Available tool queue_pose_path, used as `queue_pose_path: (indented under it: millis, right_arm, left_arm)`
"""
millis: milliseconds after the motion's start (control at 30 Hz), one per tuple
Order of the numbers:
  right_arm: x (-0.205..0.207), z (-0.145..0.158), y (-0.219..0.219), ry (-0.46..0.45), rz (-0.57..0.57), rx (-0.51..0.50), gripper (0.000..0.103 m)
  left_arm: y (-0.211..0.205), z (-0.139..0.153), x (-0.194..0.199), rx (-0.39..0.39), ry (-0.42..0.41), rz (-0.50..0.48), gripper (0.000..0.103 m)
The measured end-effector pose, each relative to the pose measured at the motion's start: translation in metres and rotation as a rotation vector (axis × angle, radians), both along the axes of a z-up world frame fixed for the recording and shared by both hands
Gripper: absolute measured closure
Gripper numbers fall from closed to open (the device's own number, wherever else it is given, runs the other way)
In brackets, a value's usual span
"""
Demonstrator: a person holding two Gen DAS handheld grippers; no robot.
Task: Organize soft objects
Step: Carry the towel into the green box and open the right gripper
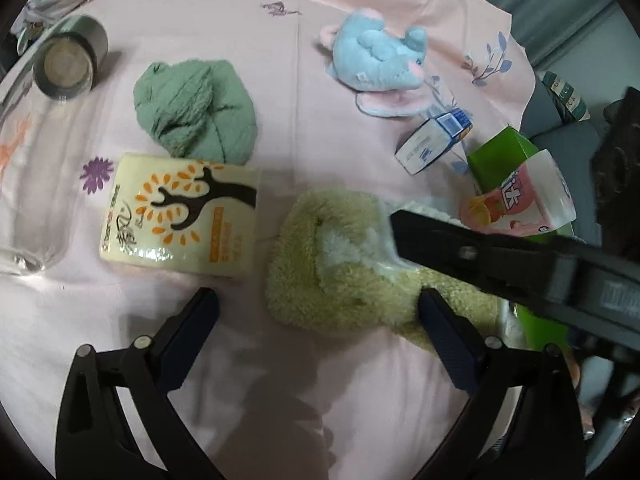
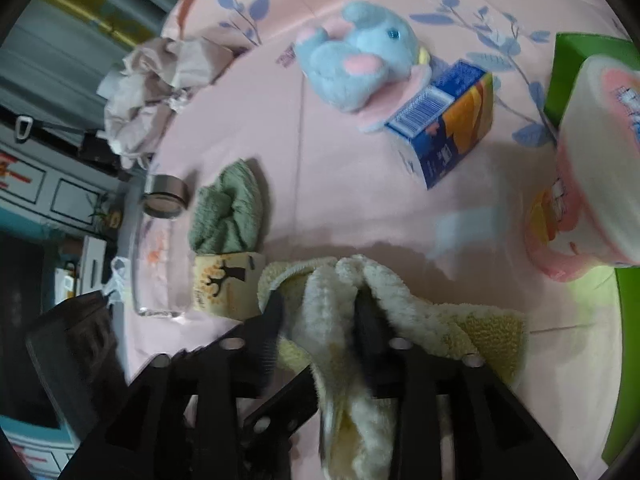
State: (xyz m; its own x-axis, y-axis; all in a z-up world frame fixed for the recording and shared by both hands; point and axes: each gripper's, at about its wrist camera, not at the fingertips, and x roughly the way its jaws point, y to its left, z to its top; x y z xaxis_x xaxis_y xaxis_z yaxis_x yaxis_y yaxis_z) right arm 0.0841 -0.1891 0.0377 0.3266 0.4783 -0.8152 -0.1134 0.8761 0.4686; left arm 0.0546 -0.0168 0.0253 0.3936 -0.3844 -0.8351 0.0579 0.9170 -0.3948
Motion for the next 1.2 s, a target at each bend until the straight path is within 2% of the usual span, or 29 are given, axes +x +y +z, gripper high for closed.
queue_pose_path:
  millis: [100,233,267,367,500,600,633,700,733,900,1000,1200]
  right_arm:
    - [-0.009,0.016,-0.008,-0.036,-0.024,-0.001,0.042]
    - [-0.023,0.031,-0.02,-0.065,-0.057,-0.02,0.039]
    - [-0.026,0.031,-0.024,-0.066,-0.07,-0.029,0.037]
    - [-0.024,0.02,-0.032,-0.026,-0.098,-0.043,0.036]
    - [-0.018,0.0,-0.033,0.043,-0.09,-0.001,0.036]
    - [-0.018,-0.006,-0.03,0.06,-0.065,0.055,0.036]
    - [-0.016,-0.008,-0.029,0.065,-0.067,0.059,0.036]
    - [-0.015,-0.011,-0.027,0.054,-0.07,0.053,0.036]
    - [-0.015,-0.012,-0.027,0.049,-0.063,0.063,0.037]
    - [-0.018,-0.005,-0.027,0.013,-0.055,0.056,0.063]
    - [-0.025,0.01,-0.03,-0.038,-0.05,0.072,0.064]
    - [-0.051,0.066,-0.047,-0.202,-0.091,0.085,0.064]
  left_arm:
    - [-0.003,0.0,0.002,-0.001,-0.003,-0.007,0.014]
    - [-0.006,0.0,0.003,0.006,-0.011,-0.012,0.024]
    - [-0.007,0.0,0.003,0.002,-0.011,-0.014,0.03]
    - [-0.011,0.001,0.003,-0.018,-0.003,-0.029,0.041]
    - [-0.018,0.001,0.002,-0.015,-0.004,-0.033,0.046]
    - [-0.023,0.002,0.001,-0.013,-0.012,-0.039,0.05]
    - [-0.025,0.002,0.001,-0.026,-0.013,-0.049,0.055]
    - [-0.028,0.001,0.0,-0.032,-0.01,-0.066,0.056]
    - [-0.03,0.001,0.0,-0.026,-0.018,-0.067,0.058]
    - [-0.037,0.011,-0.004,-0.044,-0.042,-0.086,0.065]
    - [-0.04,0.031,-0.011,-0.044,-0.088,-0.1,0.065]
    - [-0.056,0.079,-0.023,-0.051,-0.218,-0.156,0.065]
